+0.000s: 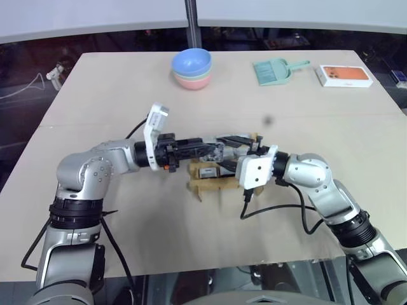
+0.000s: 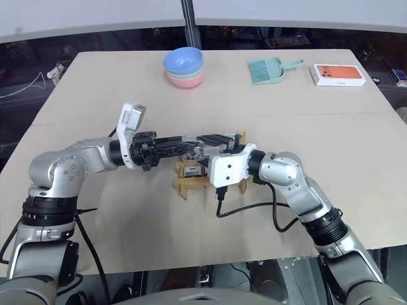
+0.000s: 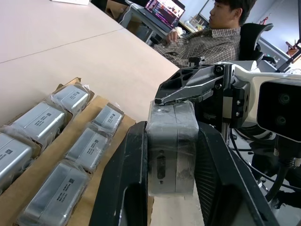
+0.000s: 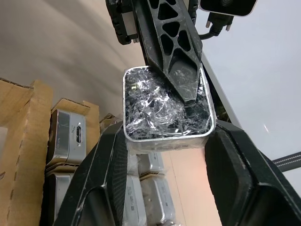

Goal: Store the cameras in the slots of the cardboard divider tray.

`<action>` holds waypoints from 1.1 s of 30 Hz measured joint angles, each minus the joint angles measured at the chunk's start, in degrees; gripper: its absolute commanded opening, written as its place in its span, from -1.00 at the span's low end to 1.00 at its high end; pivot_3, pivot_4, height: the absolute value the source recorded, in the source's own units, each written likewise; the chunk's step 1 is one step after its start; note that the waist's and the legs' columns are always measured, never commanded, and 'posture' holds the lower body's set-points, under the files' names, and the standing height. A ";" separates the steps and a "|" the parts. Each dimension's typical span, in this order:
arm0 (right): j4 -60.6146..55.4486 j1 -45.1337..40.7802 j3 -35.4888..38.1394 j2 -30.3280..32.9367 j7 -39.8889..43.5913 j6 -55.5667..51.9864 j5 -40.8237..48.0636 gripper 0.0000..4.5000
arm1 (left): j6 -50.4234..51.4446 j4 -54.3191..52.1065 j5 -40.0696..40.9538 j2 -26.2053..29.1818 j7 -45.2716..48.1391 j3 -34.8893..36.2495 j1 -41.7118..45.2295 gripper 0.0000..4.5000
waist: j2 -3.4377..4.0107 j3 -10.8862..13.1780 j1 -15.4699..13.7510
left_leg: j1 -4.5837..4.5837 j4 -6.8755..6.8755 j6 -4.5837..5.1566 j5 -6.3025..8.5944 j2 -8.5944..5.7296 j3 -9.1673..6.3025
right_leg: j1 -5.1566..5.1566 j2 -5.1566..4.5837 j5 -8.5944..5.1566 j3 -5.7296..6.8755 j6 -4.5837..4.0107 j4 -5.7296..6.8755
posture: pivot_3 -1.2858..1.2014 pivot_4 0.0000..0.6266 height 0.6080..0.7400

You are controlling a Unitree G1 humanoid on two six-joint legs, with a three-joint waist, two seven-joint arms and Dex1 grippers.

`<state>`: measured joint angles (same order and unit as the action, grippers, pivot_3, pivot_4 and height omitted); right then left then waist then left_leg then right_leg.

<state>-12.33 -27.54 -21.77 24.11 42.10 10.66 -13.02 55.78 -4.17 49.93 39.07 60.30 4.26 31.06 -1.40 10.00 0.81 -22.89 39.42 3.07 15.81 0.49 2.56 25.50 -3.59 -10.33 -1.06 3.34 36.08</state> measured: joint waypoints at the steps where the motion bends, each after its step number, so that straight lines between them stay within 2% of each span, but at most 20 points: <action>1: 0.00 0.02 0.00 0.00 0.00 -0.03 0.00 -0.20 | 0.02 0.06 0.00 -0.04 0.00 0.00 0.00 -0.68 | 0.00 0.00 0.00 | 0.00 0.00 0.00 0.00 0.00 0.00 | 0.00 0.00 0.00 0.00 0.00 0.00 | 0.03 -0.52 1.00; 2: 0.00 0.03 0.00 0.00 0.00 -0.04 0.00 -0.20 | 0.01 0.08 -0.01 -0.06 0.00 0.00 0.00 -0.68 | 0.00 0.00 -0.01 | 0.00 0.00 0.00 0.00 0.00 0.00 | 0.00 0.00 0.00 0.00 0.00 0.00 | 0.03 -0.52 1.00; 4: -0.30 0.04 0.00 0.08 0.08 -0.41 -0.20 0.27 | 0.03 0.08 -0.05 -0.13 -0.05 -0.02 0.00 -0.68 | 0.00 0.00 -0.01 | 0.00 0.00 0.00 0.00 0.00 0.00 | 0.00 0.00 0.00 0.00 0.00 0.00 | 0.03 -0.52 1.00; 8: -2.56 1.24 0.07 0.38 0.78 -2.95 0.61 0.98 | 0.07 0.10 -0.18 -0.85 -0.50 -0.09 0.08 -0.68 | 0.00 0.00 -0.07 | -0.01 0.00 0.00 0.00 0.00 0.00 | 0.00 0.00 0.00 0.00 0.00 0.00 | 0.03 -0.52 1.00; 11: -6.42 3.44 2.19 3.50 2.89 -6.83 3.75 0.98 | -0.54 -0.11 -0.40 -2.75 -0.97 -0.42 0.50 -0.68 | 0.00 0.00 -0.48 | -0.03 0.01 0.01 0.00 -0.04 -0.09 | -0.06 -0.06 0.00 0.06 0.00 -0.04 | 0.03 -0.52 1.00; 14: -13.50 10.25 9.94 11.07 7.32 -17.46 11.66 0.98 | -4.65 -0.93 -2.39 -5.83 -1.72 -1.20 1.29 -0.68 | 0.01 0.00 -1.45 | -0.03 0.00 0.04 0.02 -0.07 -0.18 | -0.18 -0.13 0.00 0.13 0.00 -0.21 | 0.03 -0.52 1.00; 15: -18.52 16.36 16.17 15.66 10.03 -27.74 19.39 0.98 | -8.74 -1.92 -4.38 -9.26 -2.94 -1.91 1.51 -0.68 | 0.02 0.00 -1.92 | -0.03 0.01 0.07 0.04 -0.08 -0.26 | -0.28 -0.20 -0.01 0.23 0.00 -0.26 | 0.03 -0.52 1.00; 18: -25.17 21.03 25.60 18.87 11.13 -42.49 31.89 0.98 | -13.80 -2.04 -7.05 -13.65 -4.31 -3.22 1.63 -0.68 | -0.01 0.00 -1.71 | 0.02 0.03 0.29 0.17 -0.10 -0.28 | -0.36 -0.24 0.00 0.23 -0.01 -0.32 | 0.03 -0.52 1.00; 23: -34.07 24.65 44.92 23.67 7.80 -63.10 57.01 0.98 | -27.99 -1.25 -15.86 -15.68 1.05 -10.60 -1.46 -0.68 | 0.02 -0.02 -1.15 | 0.24 -0.01 0.31 0.18 -0.01 -0.26 | -0.39 -0.07 -0.08 0.21 -0.34 -0.22 | 0.03 -0.52 1.00; 28: -35.73 27.26 55.68 26.75 -2.58 -70.33 80.11 0.98 | -39.86 4.10 -22.98 -16.29 5.50 -13.91 -2.83 -0.68 | 0.01 -0.02 -1.58 | 0.19 0.01 0.32 0.18 -0.01 -0.29 | -0.40 -0.04 -0.06 0.20 -0.36 -0.23 | 0.03 -0.52 1.00; 33: -35.74 31.56 60.41 30.94 -6.75 -70.40 88.75 0.98 | -47.56 8.24 -26.18 -19.52 5.16 -13.79 -2.68 -0.68 | -0.04 -0.04 -1.70 | 0.02 0.04 0.40 0.22 -0.02 -0.31 | -0.40 -0.13 0.06 0.21 -0.11 -0.39 | 0.03 -0.52 1.00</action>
<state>-48.07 4.02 38.64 55.05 35.35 -59.74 75.73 8.23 4.07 23.75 19.55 65.46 -9.53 28.38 -1.43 9.96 -0.89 -22.88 39.46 3.47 16.03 0.47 2.24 25.11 -3.72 -10.27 -0.85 3.22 35.69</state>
